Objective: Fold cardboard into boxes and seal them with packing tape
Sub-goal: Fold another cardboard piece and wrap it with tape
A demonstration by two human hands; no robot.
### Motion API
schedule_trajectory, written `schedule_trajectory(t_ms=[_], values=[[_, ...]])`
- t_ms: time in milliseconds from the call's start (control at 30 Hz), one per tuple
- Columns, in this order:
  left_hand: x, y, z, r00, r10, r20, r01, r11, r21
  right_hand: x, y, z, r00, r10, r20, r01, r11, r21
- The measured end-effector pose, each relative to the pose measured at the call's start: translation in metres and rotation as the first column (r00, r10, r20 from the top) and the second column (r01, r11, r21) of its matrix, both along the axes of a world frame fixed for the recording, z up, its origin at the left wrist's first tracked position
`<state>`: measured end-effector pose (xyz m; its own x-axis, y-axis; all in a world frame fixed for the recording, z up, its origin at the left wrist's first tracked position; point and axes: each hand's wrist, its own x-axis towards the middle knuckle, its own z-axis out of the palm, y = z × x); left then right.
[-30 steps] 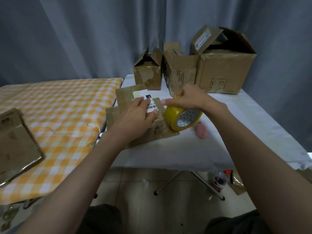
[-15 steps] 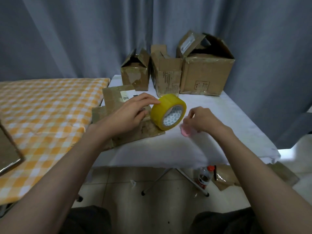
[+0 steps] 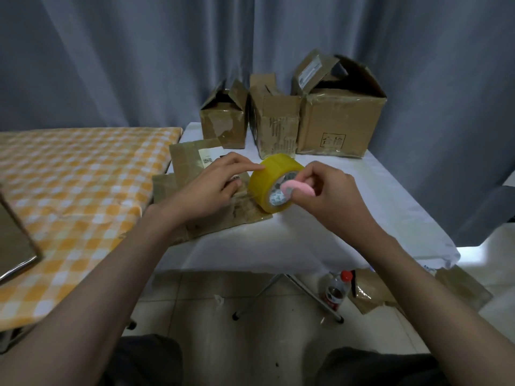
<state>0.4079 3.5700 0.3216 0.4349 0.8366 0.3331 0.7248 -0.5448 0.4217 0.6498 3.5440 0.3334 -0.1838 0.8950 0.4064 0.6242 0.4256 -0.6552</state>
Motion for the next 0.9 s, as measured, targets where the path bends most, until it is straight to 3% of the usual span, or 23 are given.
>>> schedule_trajectory(t_ms=[233,567,600,733,900], values=[[0.000,0.001,0.000,1.000,0.010,0.020,-0.009,1.000,-0.010,-0.028,-0.003,0.001,0.996,0.086,0.012,-0.087,0.983,0.160],[0.001,-0.001,0.001,1.000,0.010,0.020,-0.010,1.000,-0.013,-0.046,-0.002,0.000,0.993,0.070,0.099,-0.082,0.989,0.121],[0.001,-0.001,0.001,1.000,0.008,0.024,-0.008,1.000,-0.013,-0.047,-0.002,0.001,0.990,0.081,0.119,-0.092,0.992,0.088],[0.002,-0.002,0.002,1.000,-0.002,0.018,0.002,1.000,-0.001,-0.044,0.002,0.003,0.878,0.154,0.453,-0.059,0.974,-0.217],[0.001,-0.003,0.002,1.000,0.013,0.008,-0.013,1.000,-0.015,0.000,0.017,0.006,0.905,0.067,0.420,0.081,0.942,-0.325]])
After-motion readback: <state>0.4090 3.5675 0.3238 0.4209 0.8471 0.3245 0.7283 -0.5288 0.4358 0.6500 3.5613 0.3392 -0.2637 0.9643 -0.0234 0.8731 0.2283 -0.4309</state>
